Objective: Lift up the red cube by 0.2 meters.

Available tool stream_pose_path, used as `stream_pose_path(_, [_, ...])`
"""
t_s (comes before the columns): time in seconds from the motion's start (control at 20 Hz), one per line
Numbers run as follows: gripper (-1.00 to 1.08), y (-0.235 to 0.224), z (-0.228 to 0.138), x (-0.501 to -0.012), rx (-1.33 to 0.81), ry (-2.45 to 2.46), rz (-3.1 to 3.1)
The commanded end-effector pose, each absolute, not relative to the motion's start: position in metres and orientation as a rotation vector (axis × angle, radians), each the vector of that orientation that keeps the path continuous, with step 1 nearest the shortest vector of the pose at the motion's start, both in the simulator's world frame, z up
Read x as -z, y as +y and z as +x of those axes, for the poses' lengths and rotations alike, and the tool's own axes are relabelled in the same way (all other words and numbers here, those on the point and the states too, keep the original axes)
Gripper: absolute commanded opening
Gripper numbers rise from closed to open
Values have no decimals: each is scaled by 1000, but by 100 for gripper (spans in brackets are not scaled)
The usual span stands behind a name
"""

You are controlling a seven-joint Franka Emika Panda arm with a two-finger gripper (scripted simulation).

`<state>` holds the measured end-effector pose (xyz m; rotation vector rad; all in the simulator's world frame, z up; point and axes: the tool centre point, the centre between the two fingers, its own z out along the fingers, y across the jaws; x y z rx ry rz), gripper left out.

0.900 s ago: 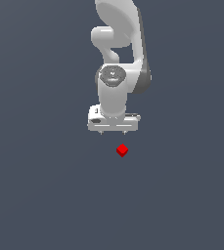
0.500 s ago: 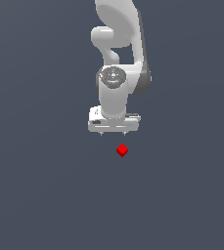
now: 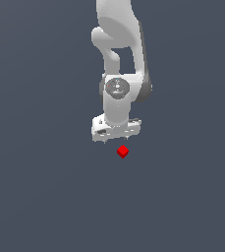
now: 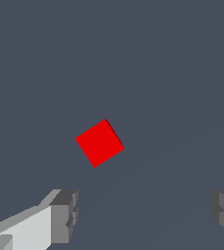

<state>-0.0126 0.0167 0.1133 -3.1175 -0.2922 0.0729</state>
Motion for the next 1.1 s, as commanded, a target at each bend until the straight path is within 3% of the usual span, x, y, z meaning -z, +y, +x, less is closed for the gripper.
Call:
stream_pose_path(0.0, [100,21,-10,-102,-65,-400,-3106])
stream_pose_path(1.05, [100,54,3,-21,-1,-1148,-2924])
